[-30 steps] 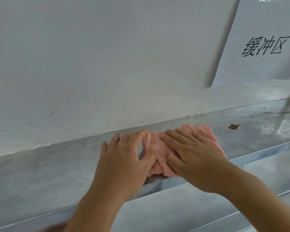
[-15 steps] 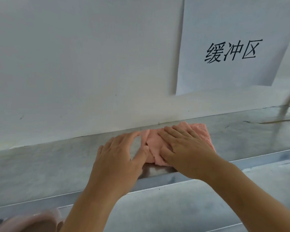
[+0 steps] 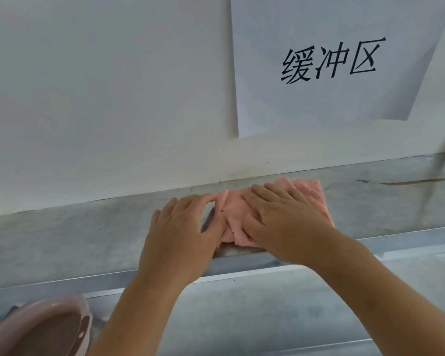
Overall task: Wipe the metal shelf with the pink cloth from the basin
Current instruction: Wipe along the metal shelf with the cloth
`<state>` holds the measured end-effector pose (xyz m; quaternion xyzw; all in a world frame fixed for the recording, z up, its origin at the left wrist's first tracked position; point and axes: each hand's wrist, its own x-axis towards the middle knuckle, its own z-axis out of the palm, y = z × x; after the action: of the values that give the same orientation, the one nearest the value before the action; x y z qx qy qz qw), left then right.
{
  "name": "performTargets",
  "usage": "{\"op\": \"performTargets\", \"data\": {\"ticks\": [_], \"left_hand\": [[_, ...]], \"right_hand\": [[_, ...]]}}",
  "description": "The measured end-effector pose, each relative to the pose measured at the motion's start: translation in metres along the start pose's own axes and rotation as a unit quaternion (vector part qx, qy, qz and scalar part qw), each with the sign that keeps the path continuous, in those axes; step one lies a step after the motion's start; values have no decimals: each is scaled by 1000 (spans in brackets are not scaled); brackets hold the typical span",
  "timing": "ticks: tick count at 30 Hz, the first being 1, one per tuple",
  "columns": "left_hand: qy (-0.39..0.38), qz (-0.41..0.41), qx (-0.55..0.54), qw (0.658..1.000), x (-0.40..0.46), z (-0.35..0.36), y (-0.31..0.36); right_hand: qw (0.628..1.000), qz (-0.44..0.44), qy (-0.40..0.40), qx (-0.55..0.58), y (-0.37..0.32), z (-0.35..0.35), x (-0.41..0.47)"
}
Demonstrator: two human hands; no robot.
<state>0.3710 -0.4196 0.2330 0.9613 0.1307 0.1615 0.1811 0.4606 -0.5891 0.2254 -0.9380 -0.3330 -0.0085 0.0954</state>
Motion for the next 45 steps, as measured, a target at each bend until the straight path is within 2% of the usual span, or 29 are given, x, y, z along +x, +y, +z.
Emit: {"op": "performTargets", "data": {"ticks": [5,10,16,22,29,35,42,45], "left_hand": [[4,-8,5,1000,-2,1,-1],[14,-7,5,1000,-2,2,1],[9,0,23,1000,0,7,-1],[9,-8,11,1000,0,8,-2],[9,-19,5,1000,0,8,-1],[9,-23,0,1000,-1,6,-3],[5,-18,4,1000,-1,6,-3],[5,-10,7,1000,-1,7,-4]], "right_hand": [[1000,16,-12,13,9,-1,9],[998,-34,-41,-22,1,-8,-27],[1000,-16,-26,-2,8,-1,9],[995,-55,-25,-82,12,5,-12],[995,-54,-60,-65,13,-3,5],[987,-74,-68,-128,9,-4,-15],[998,-33,-40,-39,17,-2,12],[996,-43,-47,-64,16,-3,-1]]}}
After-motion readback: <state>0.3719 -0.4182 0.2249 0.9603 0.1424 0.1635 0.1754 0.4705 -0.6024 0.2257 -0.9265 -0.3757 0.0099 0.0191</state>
